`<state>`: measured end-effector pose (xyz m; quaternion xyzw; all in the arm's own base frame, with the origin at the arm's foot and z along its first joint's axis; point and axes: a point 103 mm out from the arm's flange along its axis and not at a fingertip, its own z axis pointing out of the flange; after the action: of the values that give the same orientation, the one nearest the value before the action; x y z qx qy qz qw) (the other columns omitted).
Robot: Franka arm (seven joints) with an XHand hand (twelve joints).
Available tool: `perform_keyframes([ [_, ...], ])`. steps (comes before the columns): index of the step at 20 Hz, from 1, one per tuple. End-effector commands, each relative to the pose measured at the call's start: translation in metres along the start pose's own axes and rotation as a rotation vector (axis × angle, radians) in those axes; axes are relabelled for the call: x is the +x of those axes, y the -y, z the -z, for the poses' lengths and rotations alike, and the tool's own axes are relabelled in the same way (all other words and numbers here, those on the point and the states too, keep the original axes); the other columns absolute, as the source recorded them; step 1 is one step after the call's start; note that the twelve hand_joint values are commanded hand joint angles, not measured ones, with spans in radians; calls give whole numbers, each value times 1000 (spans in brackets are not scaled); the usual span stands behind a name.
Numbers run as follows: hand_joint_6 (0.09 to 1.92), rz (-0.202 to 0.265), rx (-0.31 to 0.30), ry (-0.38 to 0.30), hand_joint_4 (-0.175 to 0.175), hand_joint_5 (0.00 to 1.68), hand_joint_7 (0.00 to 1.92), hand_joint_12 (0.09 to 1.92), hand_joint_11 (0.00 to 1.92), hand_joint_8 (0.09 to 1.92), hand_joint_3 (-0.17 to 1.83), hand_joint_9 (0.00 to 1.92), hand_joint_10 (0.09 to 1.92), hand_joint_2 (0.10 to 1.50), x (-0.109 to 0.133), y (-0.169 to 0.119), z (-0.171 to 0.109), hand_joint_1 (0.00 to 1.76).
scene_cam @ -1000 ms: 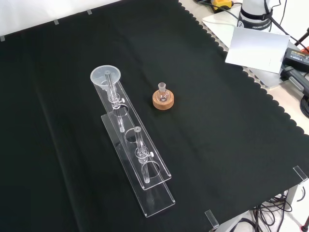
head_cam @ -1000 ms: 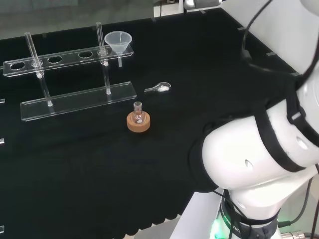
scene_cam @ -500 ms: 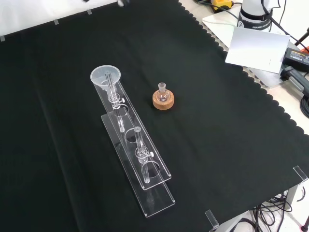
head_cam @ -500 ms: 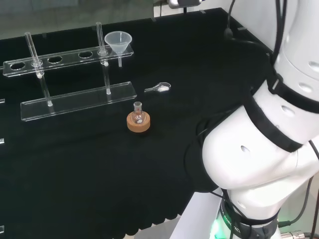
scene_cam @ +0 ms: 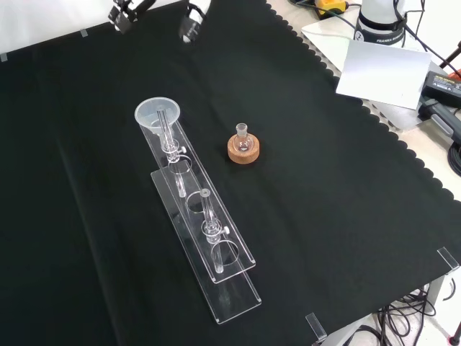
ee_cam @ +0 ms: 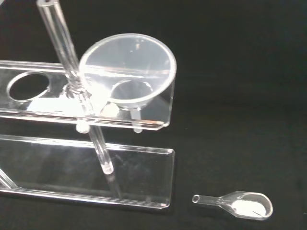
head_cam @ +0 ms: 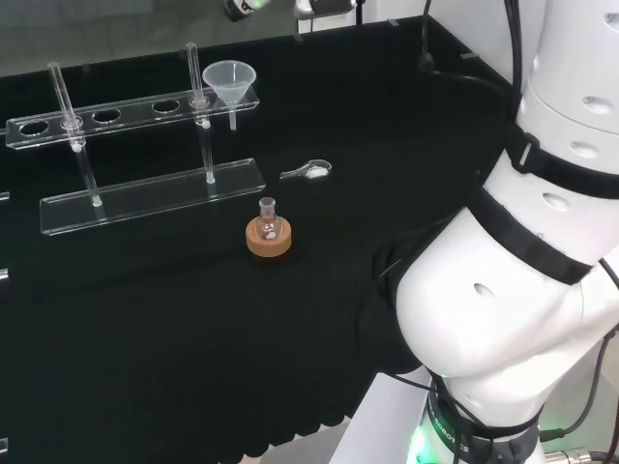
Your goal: Pick up the funnel from the transparent funnel stand.
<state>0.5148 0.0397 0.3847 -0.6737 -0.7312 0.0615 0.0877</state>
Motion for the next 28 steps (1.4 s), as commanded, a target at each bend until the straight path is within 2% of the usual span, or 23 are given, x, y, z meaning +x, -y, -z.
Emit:
perform_keyframes([
  [1, 87, -4, 129, 3, 33, 165, 0, 1488, 175, 413, -136, 126, 699, 969, 16, -37, -37, 578],
  [6, 87, -17, 212, 11, 39, 135, 0, 1523, 231, 292, -173, 65, 769, 942, 20, -48, -50, 603],
  [9, 87, -9, 234, 22, 37, 92, 0, 1541, 243, 162, -175, 15, 811, 921, 24, -54, -59, 603],
  [14, 87, 1, 269, 31, 35, 73, 0, 1552, 257, 107, -175, 0, 829, 900, 29, -58, -67, 593],
  [20, 87, 6, 276, 63, 34, 60, 0, 1554, 262, 87, -175, 0, 834, 886, 34, -56, -73, 576],
  [23, 87, 9, 260, 89, 40, 33, 0, 1554, 265, 87, -175, 0, 834, 875, 36, -55, -75, 575],
  [28, 87, 7, 255, 133, 47, 1, 0, 1554, 273, 87, -175, 0, 818, 850, 39, -60, -80, 642],
])
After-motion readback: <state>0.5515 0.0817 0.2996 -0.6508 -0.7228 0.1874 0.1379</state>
